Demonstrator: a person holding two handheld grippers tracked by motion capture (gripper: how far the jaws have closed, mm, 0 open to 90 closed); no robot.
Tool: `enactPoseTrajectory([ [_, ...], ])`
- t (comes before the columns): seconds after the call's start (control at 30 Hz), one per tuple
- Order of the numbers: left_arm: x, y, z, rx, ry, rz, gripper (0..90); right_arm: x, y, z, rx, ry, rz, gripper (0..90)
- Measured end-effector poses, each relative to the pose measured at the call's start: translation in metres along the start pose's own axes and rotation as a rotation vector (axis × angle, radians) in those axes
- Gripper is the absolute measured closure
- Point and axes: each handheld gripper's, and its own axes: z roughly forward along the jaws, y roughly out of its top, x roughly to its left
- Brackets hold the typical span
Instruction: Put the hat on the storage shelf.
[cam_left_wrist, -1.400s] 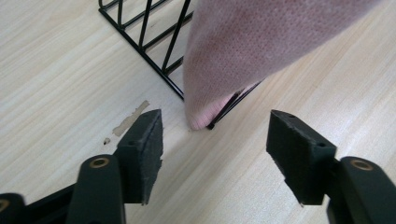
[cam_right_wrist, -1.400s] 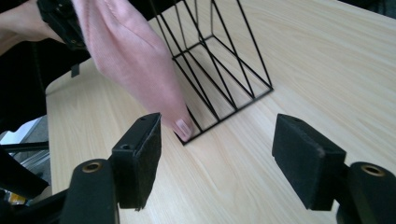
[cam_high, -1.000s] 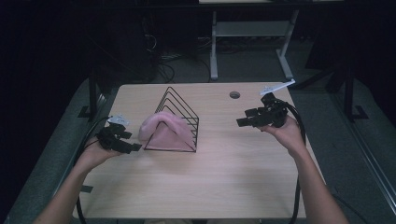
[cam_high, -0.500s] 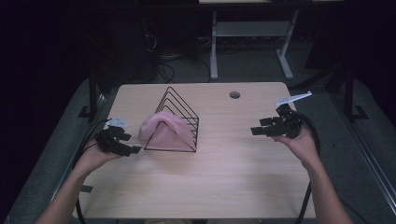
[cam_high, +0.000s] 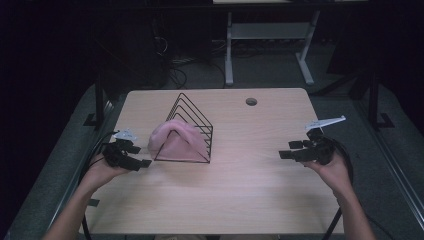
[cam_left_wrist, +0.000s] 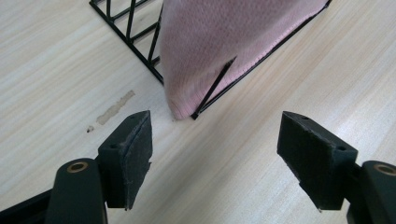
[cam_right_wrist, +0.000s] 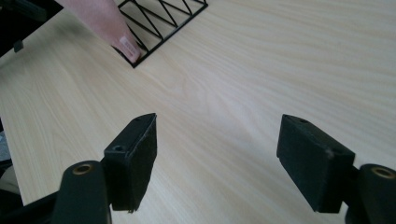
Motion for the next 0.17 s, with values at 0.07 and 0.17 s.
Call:
enactPoseTrajectory([
  [0.07, -0.002, -0.002, 0.000, -0.006, 0.001, 0.002, 26.7, 0.002, -0.007, -0.001, 0.006, -0.006, 0.004, 27.9],
  [0.17, -0.007, -0.008, 0.000, -0.013, 0.008, -0.006, 26.7, 0.008, -0.023, -0.001, 0.017, -0.019, -0.009, 27.5],
])
